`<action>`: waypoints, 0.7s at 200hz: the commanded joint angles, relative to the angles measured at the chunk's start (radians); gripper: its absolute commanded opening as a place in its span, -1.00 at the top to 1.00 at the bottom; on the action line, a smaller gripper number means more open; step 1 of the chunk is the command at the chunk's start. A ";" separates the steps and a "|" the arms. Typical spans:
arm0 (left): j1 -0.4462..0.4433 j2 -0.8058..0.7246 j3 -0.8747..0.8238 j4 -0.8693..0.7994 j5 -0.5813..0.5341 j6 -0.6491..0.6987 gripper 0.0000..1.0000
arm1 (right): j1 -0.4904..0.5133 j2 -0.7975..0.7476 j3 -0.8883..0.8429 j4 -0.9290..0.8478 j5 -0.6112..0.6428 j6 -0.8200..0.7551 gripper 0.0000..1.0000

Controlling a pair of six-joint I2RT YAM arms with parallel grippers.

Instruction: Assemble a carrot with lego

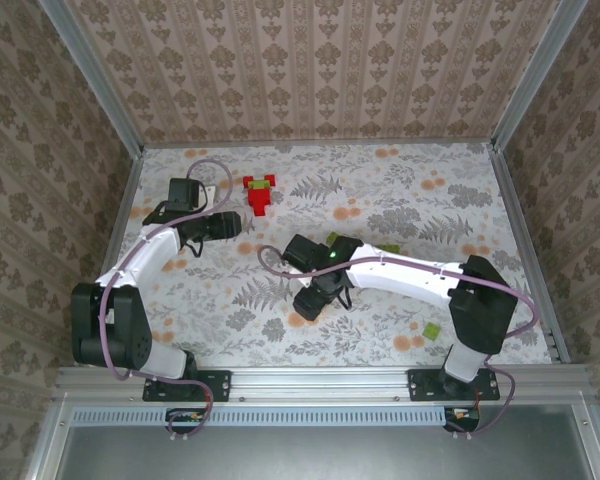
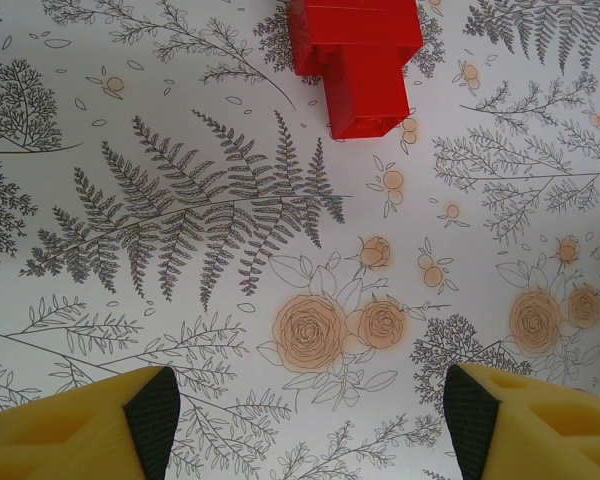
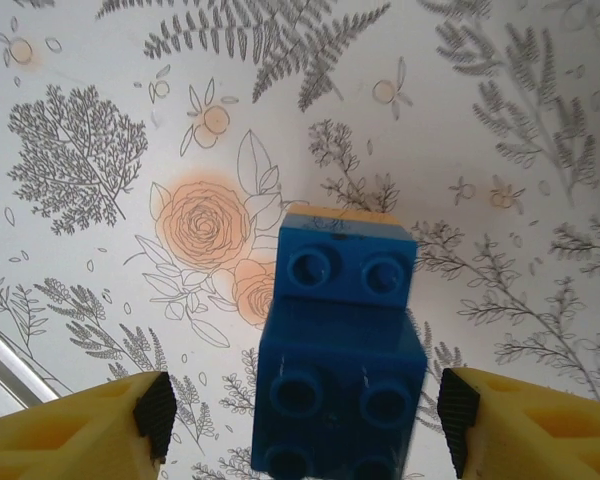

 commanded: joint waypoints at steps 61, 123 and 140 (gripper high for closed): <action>-0.004 -0.002 0.018 0.001 0.014 0.016 -0.47 | -0.370 -0.208 0.055 -0.092 0.220 0.106 -0.58; -0.004 -0.029 0.010 0.004 0.028 0.012 -0.47 | -0.624 -0.009 -0.043 0.051 0.202 0.233 -0.57; -0.004 -0.035 0.007 0.006 0.029 0.012 -0.47 | -0.657 0.025 -0.075 0.117 0.186 0.251 -0.57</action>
